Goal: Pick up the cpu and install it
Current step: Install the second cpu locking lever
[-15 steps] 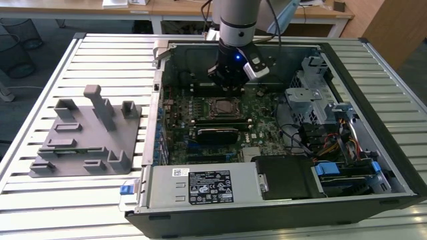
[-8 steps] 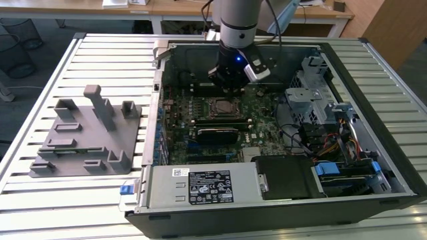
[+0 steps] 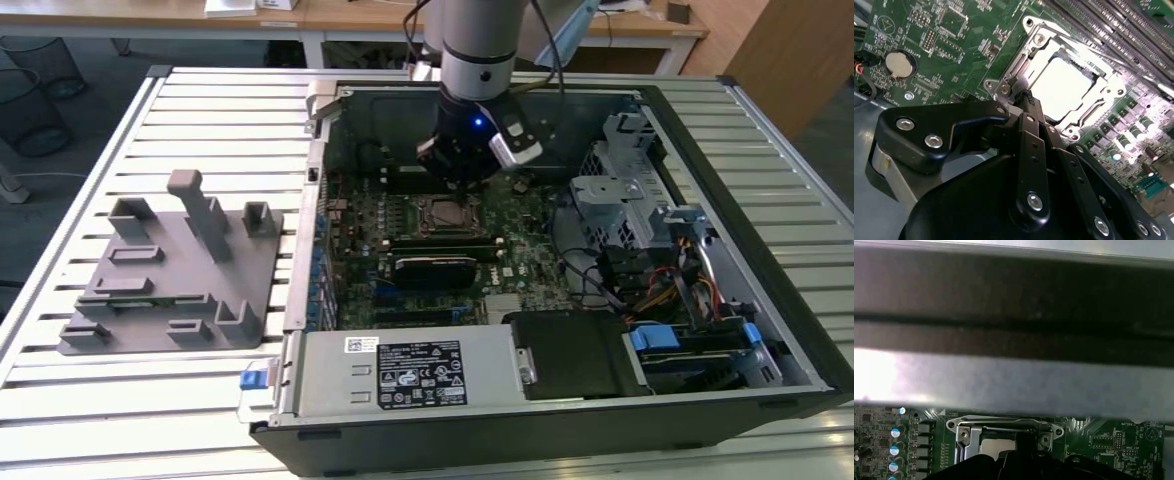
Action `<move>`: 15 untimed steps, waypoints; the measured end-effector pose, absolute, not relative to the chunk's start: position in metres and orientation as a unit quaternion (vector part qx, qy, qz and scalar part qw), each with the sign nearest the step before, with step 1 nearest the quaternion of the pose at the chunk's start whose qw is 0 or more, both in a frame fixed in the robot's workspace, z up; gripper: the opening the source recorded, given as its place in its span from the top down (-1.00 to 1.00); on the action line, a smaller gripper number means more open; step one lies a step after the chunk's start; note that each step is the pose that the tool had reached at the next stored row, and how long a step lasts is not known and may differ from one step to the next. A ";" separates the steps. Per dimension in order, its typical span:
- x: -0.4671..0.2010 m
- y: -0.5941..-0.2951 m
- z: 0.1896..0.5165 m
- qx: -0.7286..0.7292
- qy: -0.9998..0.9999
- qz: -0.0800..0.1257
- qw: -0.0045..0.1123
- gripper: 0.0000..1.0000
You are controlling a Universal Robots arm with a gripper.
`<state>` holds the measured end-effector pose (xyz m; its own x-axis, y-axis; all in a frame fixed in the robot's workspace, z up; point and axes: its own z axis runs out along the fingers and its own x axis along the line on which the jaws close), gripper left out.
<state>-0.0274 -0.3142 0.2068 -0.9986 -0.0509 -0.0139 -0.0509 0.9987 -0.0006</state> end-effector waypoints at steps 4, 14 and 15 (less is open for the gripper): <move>-0.027 -0.316 0.207 -0.025 1.000 0.000 0.007 0.79; -0.027 -0.318 0.208 -0.025 1.000 0.001 0.007 0.79; -0.027 -0.318 0.210 -0.025 1.000 0.001 0.007 0.79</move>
